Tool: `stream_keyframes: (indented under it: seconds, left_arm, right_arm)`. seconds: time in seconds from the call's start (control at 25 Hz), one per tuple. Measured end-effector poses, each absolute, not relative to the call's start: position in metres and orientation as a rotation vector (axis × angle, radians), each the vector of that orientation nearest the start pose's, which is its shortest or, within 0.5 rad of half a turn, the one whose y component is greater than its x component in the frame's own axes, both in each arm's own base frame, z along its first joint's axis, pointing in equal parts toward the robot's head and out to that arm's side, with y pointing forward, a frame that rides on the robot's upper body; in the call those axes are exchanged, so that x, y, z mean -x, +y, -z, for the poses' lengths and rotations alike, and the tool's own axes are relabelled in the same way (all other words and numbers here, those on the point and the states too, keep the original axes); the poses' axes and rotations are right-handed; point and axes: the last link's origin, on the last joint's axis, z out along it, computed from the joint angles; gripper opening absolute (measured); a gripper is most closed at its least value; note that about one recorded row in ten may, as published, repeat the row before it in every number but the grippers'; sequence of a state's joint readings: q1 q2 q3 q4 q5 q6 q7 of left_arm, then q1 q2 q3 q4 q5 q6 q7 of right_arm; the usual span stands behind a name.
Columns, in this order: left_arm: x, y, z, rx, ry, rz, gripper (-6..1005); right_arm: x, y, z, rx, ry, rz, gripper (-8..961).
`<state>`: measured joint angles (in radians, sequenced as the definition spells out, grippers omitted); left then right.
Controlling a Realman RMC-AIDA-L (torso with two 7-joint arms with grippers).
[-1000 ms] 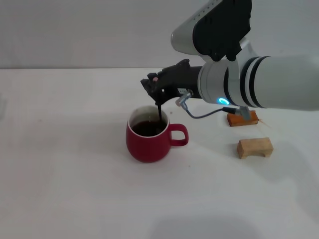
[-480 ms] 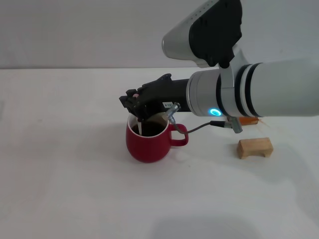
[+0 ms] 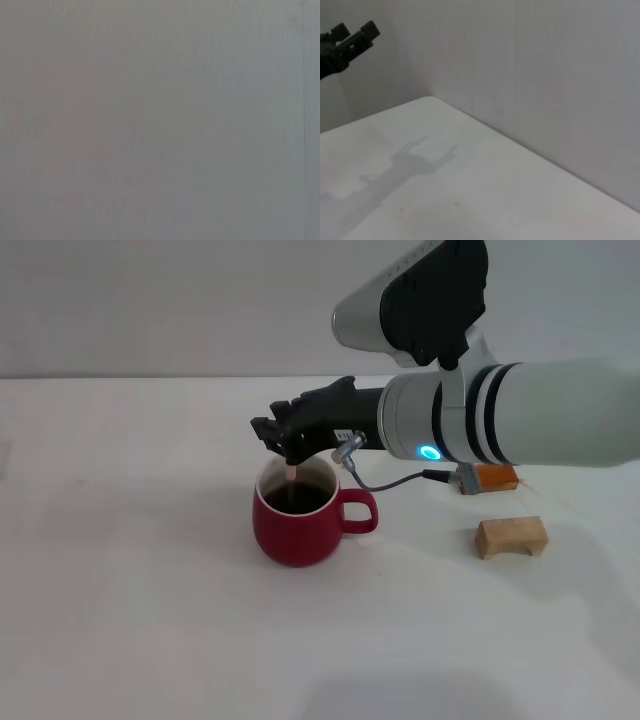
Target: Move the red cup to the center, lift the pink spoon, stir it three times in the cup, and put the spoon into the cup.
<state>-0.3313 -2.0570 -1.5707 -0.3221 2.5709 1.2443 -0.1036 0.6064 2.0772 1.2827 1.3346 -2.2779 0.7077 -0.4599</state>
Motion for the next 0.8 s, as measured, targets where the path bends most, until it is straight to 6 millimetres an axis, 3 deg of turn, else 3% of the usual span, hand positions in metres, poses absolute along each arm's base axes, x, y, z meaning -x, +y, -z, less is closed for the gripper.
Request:
stream_keyframes:
  seconds: [0.24, 0.48, 0.8]
  left_arm:
    - [0.356, 0.326, -0.089, 1.063, -0.47, 0.769, 847]
    - [0.356, 0.326, -0.089, 1.062, -0.473, 0.768, 847]
    - [0.358, 0.323, -0.087, 1.05, -0.516, 0.824, 847]
  right_arm:
    - [-0.064, 0.371, 0.079, 2.552, 0.527, -0.341, 228]
    - [-0.053, 0.37, 0.072, 2.473, 0.368, -0.446, 259]
    - [-0.069, 0.361, 0.045, 2.082, 0.123, -0.668, 259]
